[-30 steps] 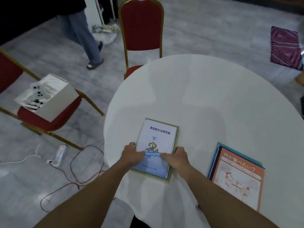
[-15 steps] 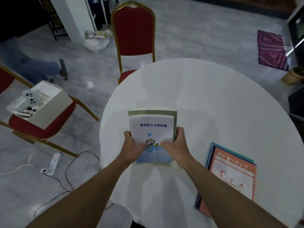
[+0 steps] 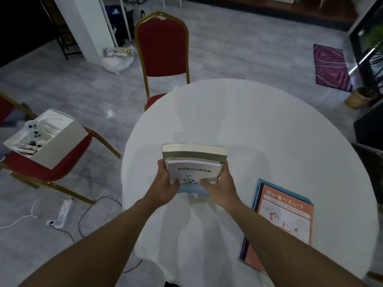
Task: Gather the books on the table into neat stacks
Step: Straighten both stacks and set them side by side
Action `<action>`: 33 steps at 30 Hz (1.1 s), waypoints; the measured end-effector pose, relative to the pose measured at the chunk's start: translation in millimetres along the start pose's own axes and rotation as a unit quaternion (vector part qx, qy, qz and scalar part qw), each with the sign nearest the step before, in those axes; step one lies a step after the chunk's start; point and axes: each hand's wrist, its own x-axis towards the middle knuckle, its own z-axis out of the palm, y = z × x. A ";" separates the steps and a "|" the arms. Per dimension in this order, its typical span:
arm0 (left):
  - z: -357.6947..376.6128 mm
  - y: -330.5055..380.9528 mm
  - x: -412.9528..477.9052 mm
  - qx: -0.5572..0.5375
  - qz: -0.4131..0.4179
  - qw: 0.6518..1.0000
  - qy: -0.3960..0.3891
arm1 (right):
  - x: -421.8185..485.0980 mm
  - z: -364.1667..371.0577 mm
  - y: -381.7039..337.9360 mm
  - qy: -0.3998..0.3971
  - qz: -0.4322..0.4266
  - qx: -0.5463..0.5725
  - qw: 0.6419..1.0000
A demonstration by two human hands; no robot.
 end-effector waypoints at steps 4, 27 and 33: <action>1.2 -2.4 0.8 -0.006 -0.020 1.000 -0.017 | -0.6 -1.7 5.0 0.001 -0.002 -0.027 1.000; -2.1 -2.6 11.8 0.037 -0.105 0.994 -0.022 | 10.5 -20.8 2.0 0.004 0.065 -0.027 0.998; 12.6 -1.6 13.5 0.074 -0.245 0.966 -0.039 | 5.3 -16.1 15.3 -0.007 0.176 -0.025 0.984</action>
